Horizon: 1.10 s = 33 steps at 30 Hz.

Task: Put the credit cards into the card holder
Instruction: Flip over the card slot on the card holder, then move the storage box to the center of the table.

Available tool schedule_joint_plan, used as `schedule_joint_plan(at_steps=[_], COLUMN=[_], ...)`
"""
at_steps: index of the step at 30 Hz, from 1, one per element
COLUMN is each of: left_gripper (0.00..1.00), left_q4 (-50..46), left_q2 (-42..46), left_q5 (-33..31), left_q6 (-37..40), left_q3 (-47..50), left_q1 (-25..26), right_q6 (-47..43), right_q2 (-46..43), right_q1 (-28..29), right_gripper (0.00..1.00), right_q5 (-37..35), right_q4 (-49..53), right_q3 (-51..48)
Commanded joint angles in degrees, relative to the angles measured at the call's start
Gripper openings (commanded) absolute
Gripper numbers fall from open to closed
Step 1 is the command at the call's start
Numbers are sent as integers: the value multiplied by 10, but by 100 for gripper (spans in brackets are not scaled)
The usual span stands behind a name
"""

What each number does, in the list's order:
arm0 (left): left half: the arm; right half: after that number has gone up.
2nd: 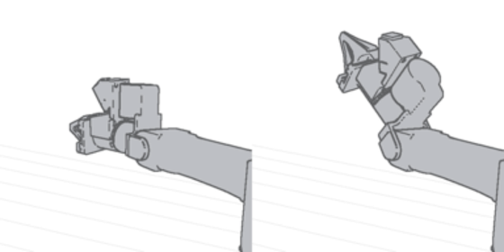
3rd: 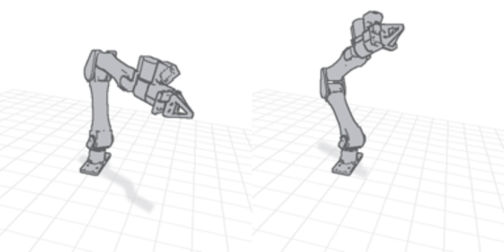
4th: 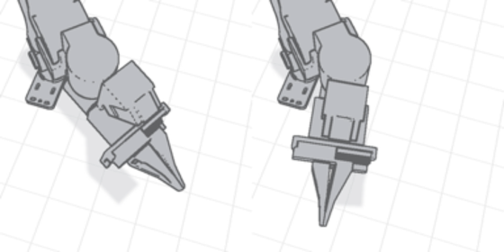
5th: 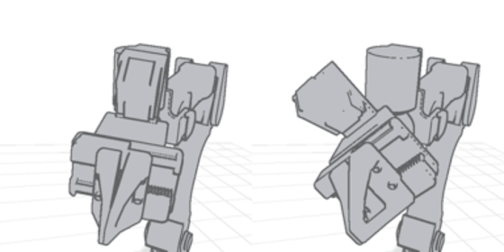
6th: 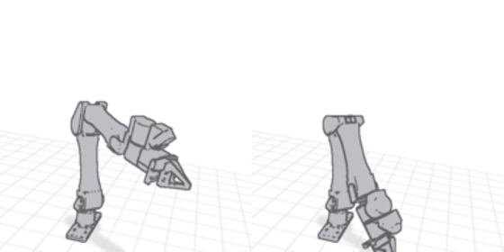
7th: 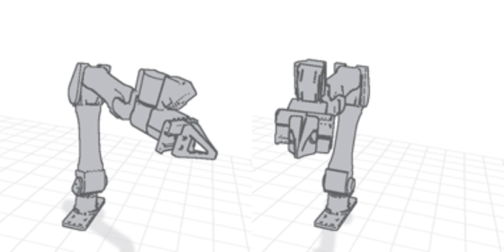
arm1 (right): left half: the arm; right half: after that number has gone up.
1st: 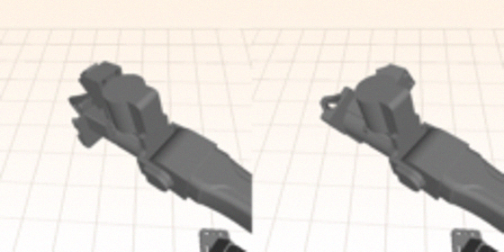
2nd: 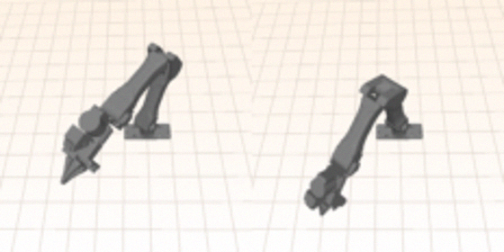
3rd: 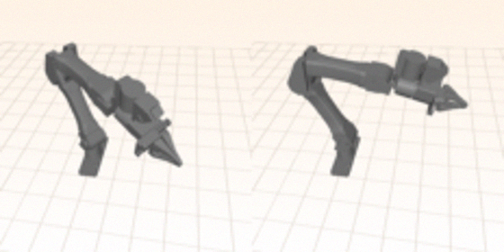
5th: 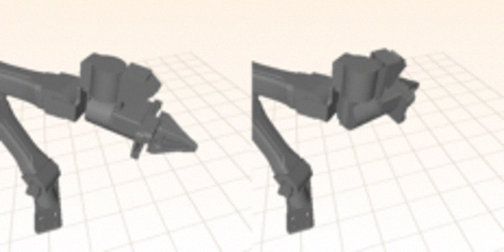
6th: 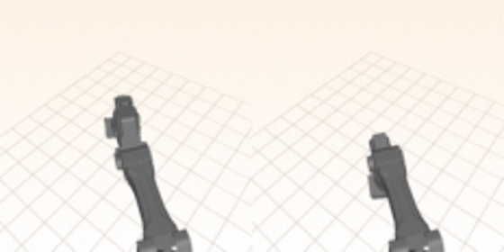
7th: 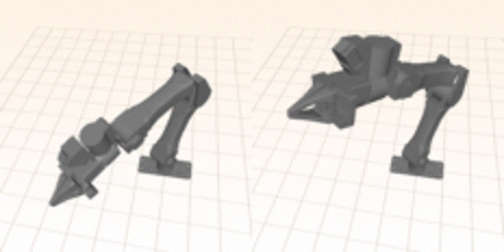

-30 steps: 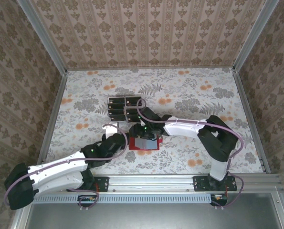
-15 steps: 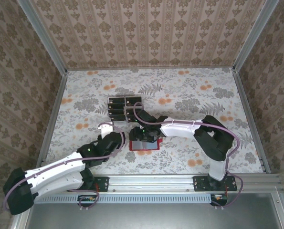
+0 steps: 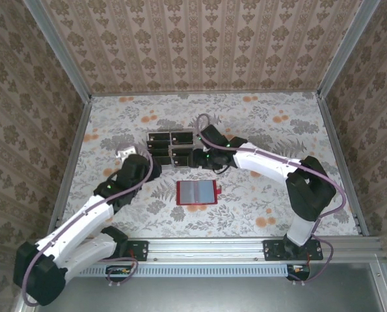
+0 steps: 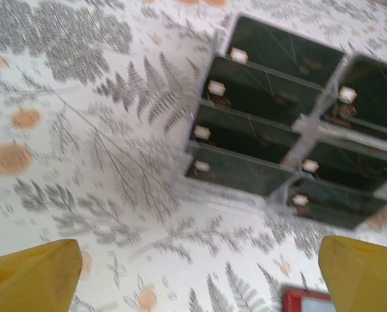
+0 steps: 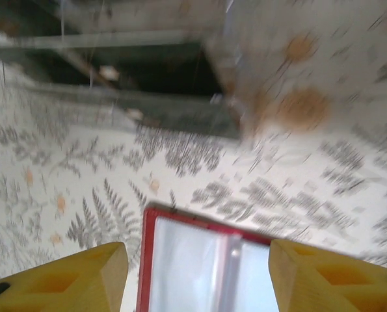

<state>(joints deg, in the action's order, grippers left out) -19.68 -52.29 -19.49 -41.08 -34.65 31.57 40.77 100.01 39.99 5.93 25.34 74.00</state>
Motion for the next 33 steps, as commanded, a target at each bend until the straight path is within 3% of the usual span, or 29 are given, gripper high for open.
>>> schedule_joint_plan(at_steps=[1,7,12,22,33], left_gripper=[100,100,100,100,100], left_q4=[23,144,220,301,347], left_q2=[-43,-157,-249,-367,-407], left_q5=[114,280,355,380,383], left_q6=[42,53,54,42,18], left_q3=[-36,-79,-117,-159,-158], left_q1=[-83,-206,-245,-247,-229], right_q6=[-47,-88,-102,-93,-85], right_q2=[7,62,104,124,158], right_q1=[-23,-47,-47,-40,-23], right_gripper=[61,62,62,62,62], right_q5=[-1,9,15,21,-2], right_q4=[39,51,51,17,12], right_q3=[41,103,138,110,105])
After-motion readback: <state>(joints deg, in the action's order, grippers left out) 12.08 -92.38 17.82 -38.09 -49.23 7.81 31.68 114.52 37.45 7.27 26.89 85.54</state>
